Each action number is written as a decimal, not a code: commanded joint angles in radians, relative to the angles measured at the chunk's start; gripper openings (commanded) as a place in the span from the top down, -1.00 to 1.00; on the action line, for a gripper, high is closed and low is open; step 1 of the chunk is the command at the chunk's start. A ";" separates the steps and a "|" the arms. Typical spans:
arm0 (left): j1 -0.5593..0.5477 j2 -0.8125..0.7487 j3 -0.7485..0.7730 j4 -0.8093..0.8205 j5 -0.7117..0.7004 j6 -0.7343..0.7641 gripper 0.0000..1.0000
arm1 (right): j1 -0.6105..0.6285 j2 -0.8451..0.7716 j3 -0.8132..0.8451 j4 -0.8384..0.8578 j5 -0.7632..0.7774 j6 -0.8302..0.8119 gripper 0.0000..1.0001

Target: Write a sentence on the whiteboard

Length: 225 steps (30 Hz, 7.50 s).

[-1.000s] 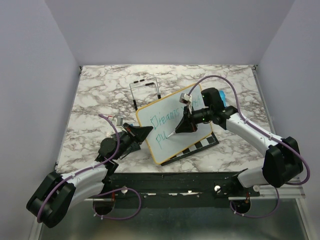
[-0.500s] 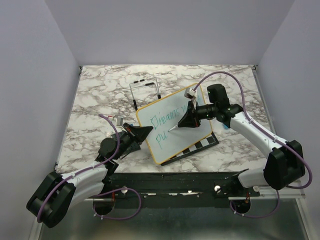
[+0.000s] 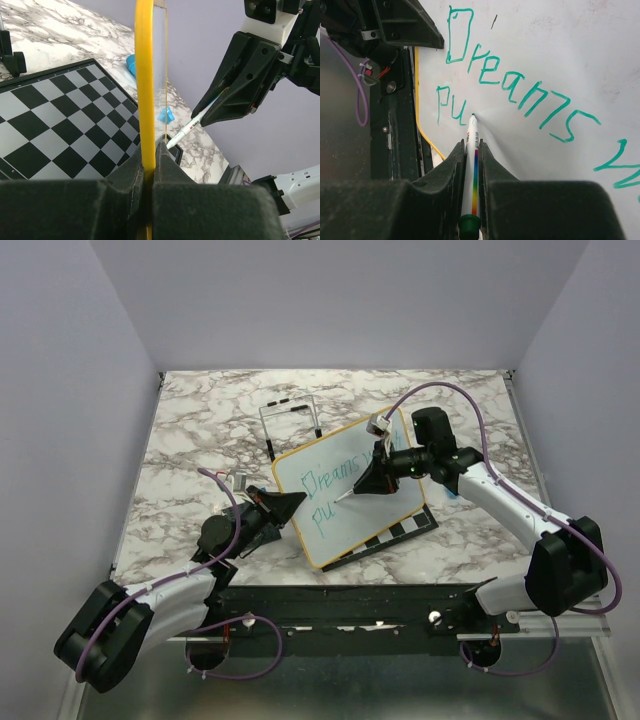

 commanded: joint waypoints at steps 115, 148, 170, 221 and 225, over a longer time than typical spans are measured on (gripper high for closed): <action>-0.005 -0.034 -0.015 -0.043 -0.007 0.084 1.00 | -0.069 -0.047 -0.074 -0.006 -0.071 -0.076 0.99; -0.005 -0.030 -0.013 -0.038 -0.007 0.084 1.00 | -0.052 -0.030 -0.055 0.084 -0.008 0.038 0.99; -0.005 -0.049 -0.015 -0.060 -0.008 0.090 1.00 | -0.038 -0.028 -0.060 -0.019 0.042 -0.017 0.99; -0.005 0.013 -0.002 -0.008 0.007 0.081 1.00 | -0.118 -0.024 -0.045 0.046 -0.080 0.061 0.99; -0.005 0.023 -0.004 0.003 0.010 0.077 1.00 | -0.109 -0.013 -0.045 0.052 -0.067 0.065 0.99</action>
